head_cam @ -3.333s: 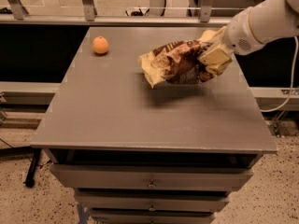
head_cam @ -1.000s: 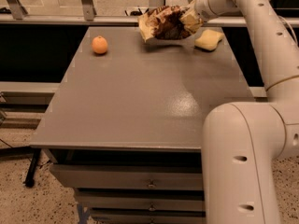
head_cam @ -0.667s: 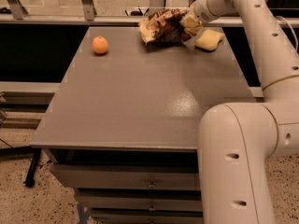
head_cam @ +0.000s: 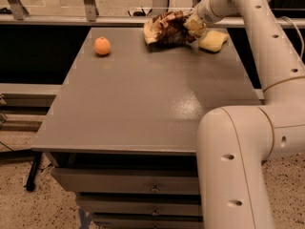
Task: Move brown chip bag near sponge
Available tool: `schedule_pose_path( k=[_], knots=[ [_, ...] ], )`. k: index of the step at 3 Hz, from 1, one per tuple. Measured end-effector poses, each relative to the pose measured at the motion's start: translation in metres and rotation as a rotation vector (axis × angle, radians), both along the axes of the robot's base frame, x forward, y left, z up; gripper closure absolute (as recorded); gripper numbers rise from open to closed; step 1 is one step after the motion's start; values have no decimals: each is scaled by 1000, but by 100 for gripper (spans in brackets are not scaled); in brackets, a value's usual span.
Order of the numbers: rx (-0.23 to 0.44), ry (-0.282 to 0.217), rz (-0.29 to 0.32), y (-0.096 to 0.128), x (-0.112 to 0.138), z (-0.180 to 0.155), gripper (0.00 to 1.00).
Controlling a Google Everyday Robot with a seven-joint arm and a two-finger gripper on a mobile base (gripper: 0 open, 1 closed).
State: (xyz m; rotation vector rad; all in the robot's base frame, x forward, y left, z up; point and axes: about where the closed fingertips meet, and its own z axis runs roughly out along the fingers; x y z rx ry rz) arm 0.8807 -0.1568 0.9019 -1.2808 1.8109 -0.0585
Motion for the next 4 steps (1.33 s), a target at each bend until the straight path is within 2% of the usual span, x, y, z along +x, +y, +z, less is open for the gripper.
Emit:
schedule_pose_path(
  k=[1, 2, 3, 4],
  knots=[
    [-11, 8, -2, -2, -1, -2, 8],
    [-17, 19, -3, -5, -5, -1, 0],
    [-10, 39, 0, -10, -12, 0, 0],
    [57, 61, -4, -32, -32, 10, 0]
  ],
)
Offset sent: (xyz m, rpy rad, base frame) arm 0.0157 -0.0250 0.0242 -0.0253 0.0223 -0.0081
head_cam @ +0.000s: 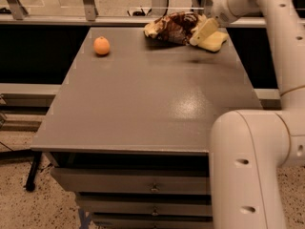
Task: Move brown chip bag near sponge
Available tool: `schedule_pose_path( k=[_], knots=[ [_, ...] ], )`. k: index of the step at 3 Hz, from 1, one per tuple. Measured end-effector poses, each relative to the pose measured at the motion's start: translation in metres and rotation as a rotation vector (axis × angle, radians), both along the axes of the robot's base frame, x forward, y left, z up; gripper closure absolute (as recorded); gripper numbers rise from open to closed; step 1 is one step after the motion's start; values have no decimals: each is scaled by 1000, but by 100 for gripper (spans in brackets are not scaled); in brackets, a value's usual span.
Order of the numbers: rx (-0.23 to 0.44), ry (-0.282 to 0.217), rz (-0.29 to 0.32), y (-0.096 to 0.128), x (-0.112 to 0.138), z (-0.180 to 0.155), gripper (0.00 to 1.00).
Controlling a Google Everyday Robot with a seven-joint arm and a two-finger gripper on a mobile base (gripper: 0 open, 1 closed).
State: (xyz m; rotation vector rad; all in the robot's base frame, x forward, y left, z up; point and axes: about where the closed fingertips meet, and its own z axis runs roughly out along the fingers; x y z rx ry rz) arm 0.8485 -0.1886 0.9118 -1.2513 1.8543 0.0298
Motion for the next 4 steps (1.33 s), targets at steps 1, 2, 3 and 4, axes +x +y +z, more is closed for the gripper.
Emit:
schedule_pose_path(
  k=[1, 2, 3, 4],
  knots=[
    [96, 30, 14, -29, -36, 18, 0],
    [215, 56, 21, -69, -84, 39, 0],
    [347, 51, 20, -112, -134, 57, 0],
    [519, -14, 22, -148, -185, 72, 0]
  ],
)
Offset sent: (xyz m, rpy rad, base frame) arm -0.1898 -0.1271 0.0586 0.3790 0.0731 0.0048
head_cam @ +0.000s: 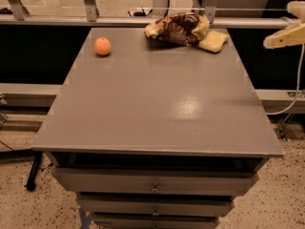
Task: Move brown chip bag near sponge
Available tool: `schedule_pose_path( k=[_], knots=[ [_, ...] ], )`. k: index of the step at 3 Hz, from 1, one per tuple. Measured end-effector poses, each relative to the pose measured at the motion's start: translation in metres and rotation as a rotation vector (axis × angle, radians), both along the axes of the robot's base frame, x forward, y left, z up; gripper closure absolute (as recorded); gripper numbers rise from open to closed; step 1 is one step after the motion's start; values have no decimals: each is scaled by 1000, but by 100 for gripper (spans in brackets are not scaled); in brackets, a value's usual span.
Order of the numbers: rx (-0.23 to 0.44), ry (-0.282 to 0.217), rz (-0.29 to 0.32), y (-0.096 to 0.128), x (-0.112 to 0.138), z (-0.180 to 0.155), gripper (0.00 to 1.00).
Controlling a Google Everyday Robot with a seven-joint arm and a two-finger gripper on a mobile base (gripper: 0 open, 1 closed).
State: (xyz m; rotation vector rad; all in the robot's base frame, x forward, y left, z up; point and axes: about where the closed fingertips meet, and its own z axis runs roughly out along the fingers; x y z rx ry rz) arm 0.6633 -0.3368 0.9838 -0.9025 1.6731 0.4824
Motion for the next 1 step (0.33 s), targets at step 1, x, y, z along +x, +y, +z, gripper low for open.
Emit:
schedule_pose_path(
  k=[1],
  knots=[
    [59, 22, -10, -14, -21, -17, 0]
  ],
)
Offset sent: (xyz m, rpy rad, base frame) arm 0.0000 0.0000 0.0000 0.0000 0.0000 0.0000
